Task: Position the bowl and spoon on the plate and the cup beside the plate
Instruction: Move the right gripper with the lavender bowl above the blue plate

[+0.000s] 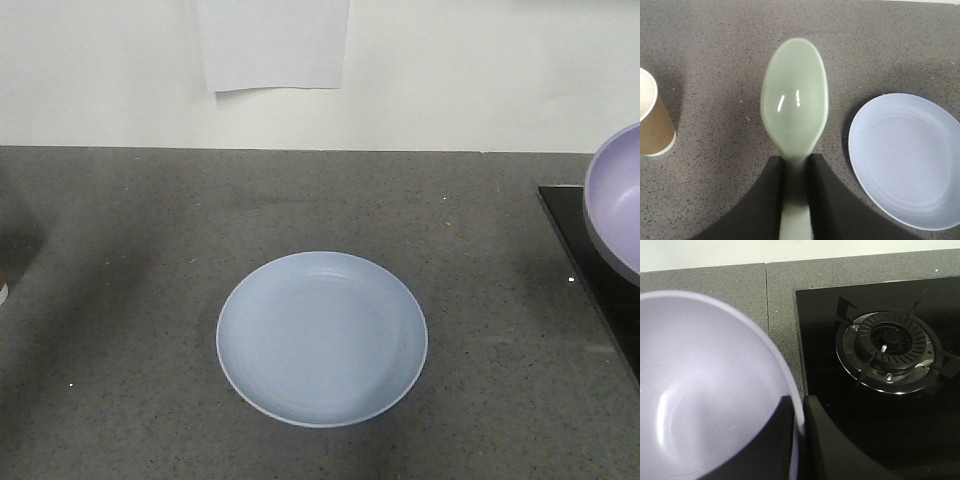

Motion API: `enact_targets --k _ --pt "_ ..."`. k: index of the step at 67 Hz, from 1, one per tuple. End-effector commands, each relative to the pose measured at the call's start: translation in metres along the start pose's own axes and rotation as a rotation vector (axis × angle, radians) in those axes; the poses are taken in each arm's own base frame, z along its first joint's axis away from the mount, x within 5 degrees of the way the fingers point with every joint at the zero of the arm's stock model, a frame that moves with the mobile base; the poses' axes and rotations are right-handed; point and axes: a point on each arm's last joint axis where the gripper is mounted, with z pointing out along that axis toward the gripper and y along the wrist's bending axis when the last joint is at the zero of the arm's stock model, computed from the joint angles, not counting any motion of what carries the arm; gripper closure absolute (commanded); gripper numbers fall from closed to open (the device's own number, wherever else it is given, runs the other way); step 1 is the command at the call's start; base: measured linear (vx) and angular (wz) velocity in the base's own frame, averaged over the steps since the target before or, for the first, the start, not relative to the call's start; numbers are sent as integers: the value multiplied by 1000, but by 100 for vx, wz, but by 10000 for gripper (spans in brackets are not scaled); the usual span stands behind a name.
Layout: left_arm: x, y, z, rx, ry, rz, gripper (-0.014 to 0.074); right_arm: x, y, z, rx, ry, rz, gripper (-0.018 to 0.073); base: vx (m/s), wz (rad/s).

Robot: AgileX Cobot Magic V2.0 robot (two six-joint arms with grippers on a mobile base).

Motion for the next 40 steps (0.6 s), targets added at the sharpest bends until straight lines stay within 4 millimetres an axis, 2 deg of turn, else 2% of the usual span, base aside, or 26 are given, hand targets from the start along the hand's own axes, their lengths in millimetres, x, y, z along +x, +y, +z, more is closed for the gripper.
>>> enact_targets --k 1,32,40 --pt "-7 -3 -9 31 -83 -8 603 -11 -1 -8 1 -100 -5 566 0 0" --pt "-7 -3 -9 31 -83 -8 603 -12 0 -8 -8 -100 1 566 0 0" --pt "-7 -3 -9 31 -83 -8 603 -13 5 -1 -57 -79 -14 566 0 0"
